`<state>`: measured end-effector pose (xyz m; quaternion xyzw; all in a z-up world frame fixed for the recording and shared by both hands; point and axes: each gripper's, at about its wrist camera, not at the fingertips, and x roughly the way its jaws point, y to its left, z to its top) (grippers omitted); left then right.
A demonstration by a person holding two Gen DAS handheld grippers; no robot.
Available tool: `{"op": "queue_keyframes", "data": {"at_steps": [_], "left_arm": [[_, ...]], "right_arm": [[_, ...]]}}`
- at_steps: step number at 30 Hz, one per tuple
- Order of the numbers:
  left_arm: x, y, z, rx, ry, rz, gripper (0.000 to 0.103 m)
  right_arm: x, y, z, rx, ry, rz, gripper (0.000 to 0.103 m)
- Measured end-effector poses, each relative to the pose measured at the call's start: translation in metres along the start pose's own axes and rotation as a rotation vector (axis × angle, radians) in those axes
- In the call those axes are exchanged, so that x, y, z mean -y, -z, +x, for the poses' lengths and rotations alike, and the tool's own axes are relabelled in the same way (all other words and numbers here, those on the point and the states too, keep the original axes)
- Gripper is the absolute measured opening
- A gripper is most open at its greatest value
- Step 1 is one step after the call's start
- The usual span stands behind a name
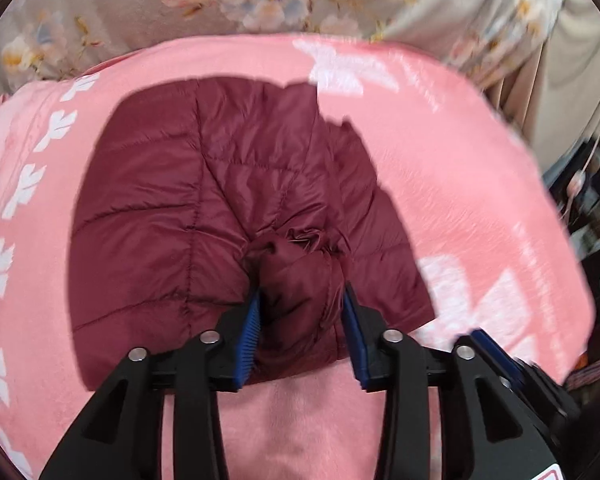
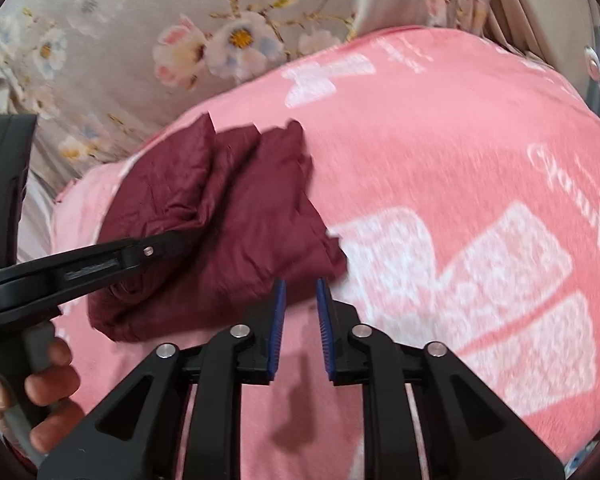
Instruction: Fold large clothes
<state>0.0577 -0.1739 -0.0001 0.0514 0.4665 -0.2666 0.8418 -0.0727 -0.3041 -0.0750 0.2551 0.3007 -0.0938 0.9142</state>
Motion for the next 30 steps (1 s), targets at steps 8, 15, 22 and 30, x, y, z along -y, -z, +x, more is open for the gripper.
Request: {"op": "queue_keyframes", "data": {"at_steps": [8,15,22,30], "left_arm": [[-0.095,-0.004,-0.065,0.159,-0.14,-0.196,0.059],[-0.139,0.007,-0.032,0.047,-0.192,-0.299,0.059],[-0.106,0.01,-0.016,0.036,-0.197,-0.209,0.059],[-0.057,0.007,0.034,-0.023,-0.229,-0.093,0.058]], "right_arm": [[-0.051,-0.031,0.015,0.009,-0.187,-0.042,0.058],[-0.088,-0.04,0.063,-0.088,-0.188,-0.112,0.052],[-0.052,-0.052,0.033,0.022,-0.11,-0.071,0.004],[0.008,-0.029,0.048,-0.057,0.009,-0.016,0.004]]}}
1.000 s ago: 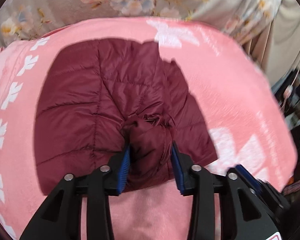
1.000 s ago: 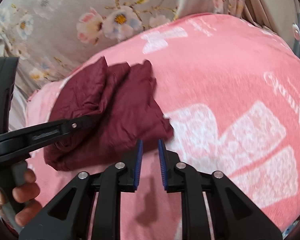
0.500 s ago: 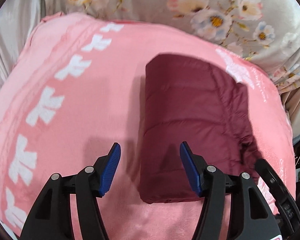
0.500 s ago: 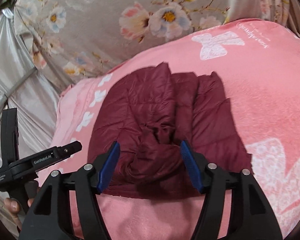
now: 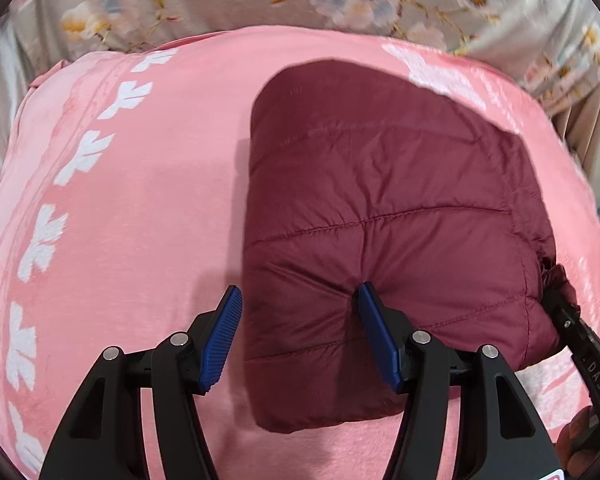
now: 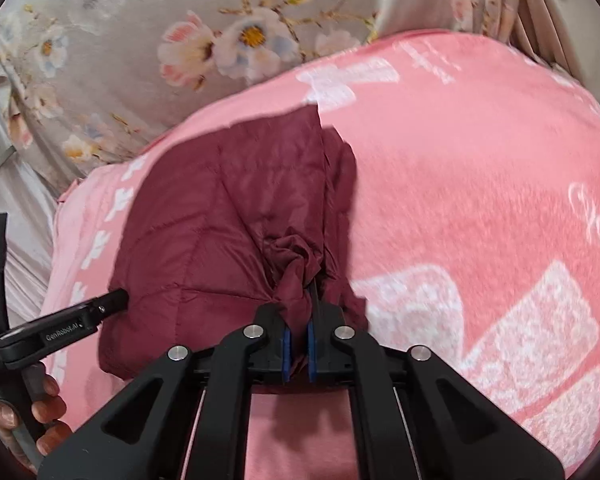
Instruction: Fold large clothes
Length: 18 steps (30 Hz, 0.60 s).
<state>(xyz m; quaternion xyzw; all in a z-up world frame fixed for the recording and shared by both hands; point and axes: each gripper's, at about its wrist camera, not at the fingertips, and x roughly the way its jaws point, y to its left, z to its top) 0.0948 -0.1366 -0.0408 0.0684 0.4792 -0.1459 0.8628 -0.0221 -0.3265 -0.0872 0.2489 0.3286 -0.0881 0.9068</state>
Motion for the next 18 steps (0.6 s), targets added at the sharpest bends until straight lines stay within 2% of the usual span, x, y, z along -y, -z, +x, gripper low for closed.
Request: {"op": "queue_keyframes", "data": {"at_steps": [8,18], "left_arm": [[0.007,0.007,0.019,-0.017,-0.043,0.034,0.06],[0.013,0.015,0.033,0.014,-0.09,0.066,0.063]], "right_arm": [[0.009,0.017,0.026,-0.036,-0.006,0.028,0.005],[0.004,0.026,0.036,-0.007,0.018,-0.007,0.005]]}}
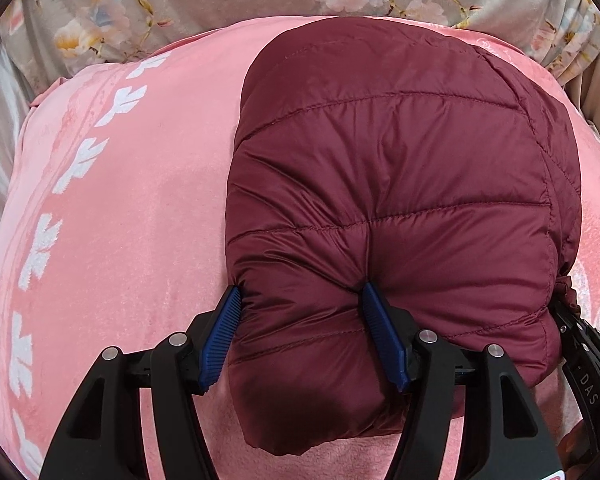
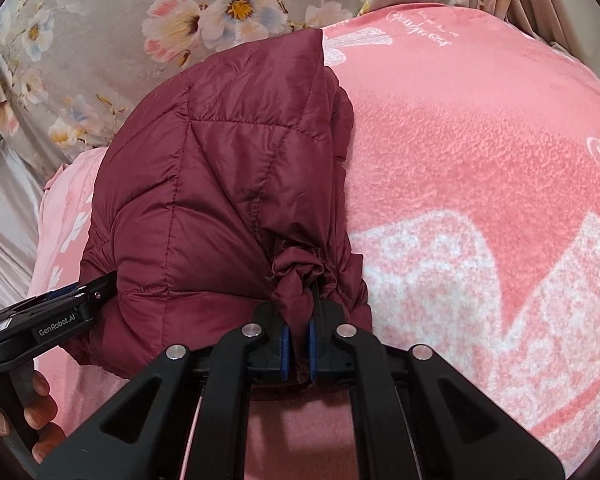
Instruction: Fold large clothes
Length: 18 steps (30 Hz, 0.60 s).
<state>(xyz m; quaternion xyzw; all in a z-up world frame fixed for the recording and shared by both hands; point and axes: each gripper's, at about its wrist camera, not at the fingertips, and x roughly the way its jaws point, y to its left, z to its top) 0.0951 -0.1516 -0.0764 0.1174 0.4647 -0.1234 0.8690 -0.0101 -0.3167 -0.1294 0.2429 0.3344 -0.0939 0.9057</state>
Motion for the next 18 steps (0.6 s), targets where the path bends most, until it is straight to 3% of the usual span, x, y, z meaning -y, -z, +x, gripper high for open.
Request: {"op": "queue_keyframes", "data": {"at_steps": [6,11,18], "left_arm": [[0.002,0.004,-0.003,0.014,-0.01,-0.003,0.063],[-0.018,-0.003,-0.029,-0.001,0.048,-0.059,0.062],[-0.045,-0.07,-0.077,0.145,0.073,-0.114,0.062]], "right_arm": [[0.003,0.0,-0.007,-0.002,-0.015,0.025,0.006],[0.007,-0.006,-0.044,0.005,-0.021,0.06,0.012],[-0.004,-0.078,-0.088,0.134,-0.04,0.048,0.016]]}}
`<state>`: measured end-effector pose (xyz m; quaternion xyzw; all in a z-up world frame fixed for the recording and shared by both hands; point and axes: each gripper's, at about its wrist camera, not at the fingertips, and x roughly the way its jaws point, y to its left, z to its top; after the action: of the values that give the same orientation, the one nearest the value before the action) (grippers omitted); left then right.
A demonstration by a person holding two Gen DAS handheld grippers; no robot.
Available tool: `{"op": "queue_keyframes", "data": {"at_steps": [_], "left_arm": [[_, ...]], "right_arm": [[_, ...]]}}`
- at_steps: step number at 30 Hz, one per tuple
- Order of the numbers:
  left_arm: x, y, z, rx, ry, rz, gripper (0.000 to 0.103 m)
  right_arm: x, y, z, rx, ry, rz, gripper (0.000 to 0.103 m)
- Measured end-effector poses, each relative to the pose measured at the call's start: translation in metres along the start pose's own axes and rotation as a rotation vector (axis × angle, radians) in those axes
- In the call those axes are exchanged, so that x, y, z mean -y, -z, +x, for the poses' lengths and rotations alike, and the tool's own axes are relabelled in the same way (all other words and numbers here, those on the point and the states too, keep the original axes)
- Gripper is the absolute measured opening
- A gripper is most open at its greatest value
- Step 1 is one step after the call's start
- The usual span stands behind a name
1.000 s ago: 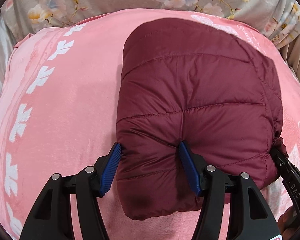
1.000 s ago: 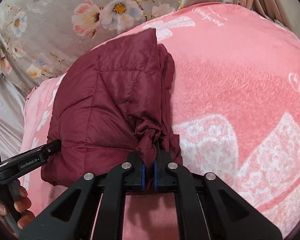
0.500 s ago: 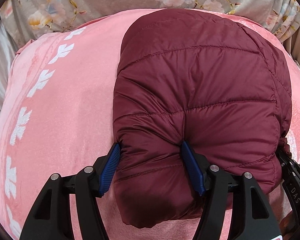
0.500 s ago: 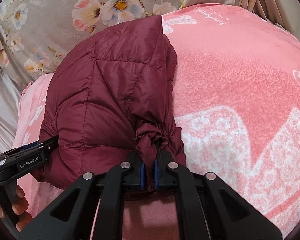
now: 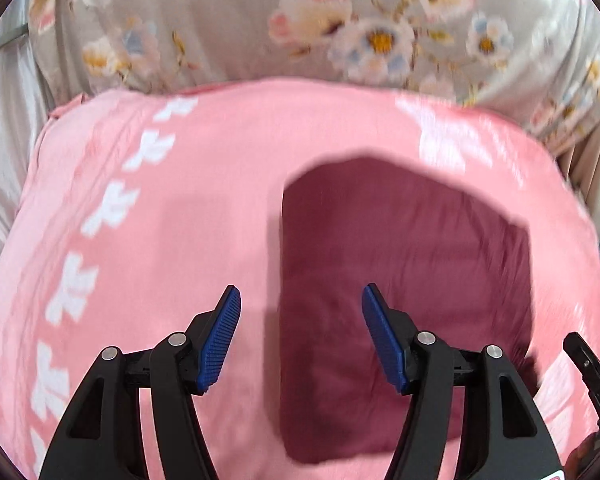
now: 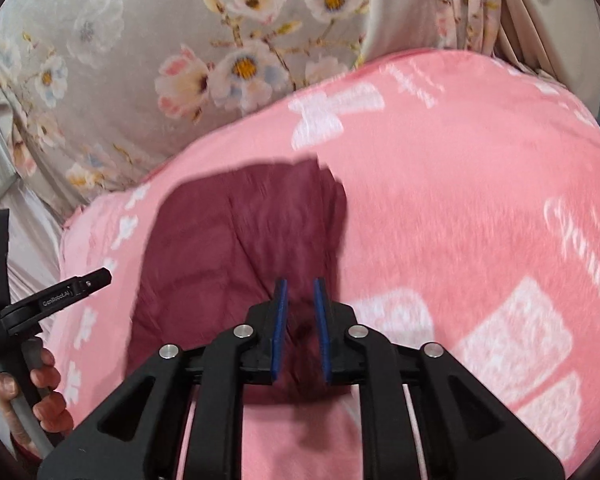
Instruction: Fold large clothes
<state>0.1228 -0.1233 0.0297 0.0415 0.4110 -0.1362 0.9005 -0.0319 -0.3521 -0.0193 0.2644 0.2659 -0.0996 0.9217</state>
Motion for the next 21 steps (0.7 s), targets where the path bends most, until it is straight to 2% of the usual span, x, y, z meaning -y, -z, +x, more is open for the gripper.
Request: {"op": "queue_keyframes", "data": {"at_steps": [3,5,7,10,15,21], "left_arm": [[0.01,-0.037,0.006,0.031,-0.021,0.01,0.062],[0.018,-0.054,0.019,0.02,-0.021,0.005,0.062],[0.024,-0.065,0.036,-0.004,-0.001,-0.007,0.062],[0.03,-0.077,0.068,-0.04,-0.027,-0.004,0.062],[0.044,-0.067,0.123,-0.113,-0.042,0.003,0.062],[0.05,-0.05,0.146,-0.063,-0.07,0.015,0.066]], "right_arm": [[-0.015,-0.035,0.013,0.031,0.007,-0.028,0.017],[-0.021,-0.055,0.034,0.023,0.008,-0.02,0.019],[-0.022,-0.064,0.052,0.012,0.016,-0.012,0.019],[-0.023,-0.068,0.086,-0.017,0.064,-0.021,0.019],[-0.016,-0.055,0.14,-0.096,0.127,-0.04,0.018],[-0.006,-0.036,0.168,-0.106,0.144,-0.058,0.016]]}}
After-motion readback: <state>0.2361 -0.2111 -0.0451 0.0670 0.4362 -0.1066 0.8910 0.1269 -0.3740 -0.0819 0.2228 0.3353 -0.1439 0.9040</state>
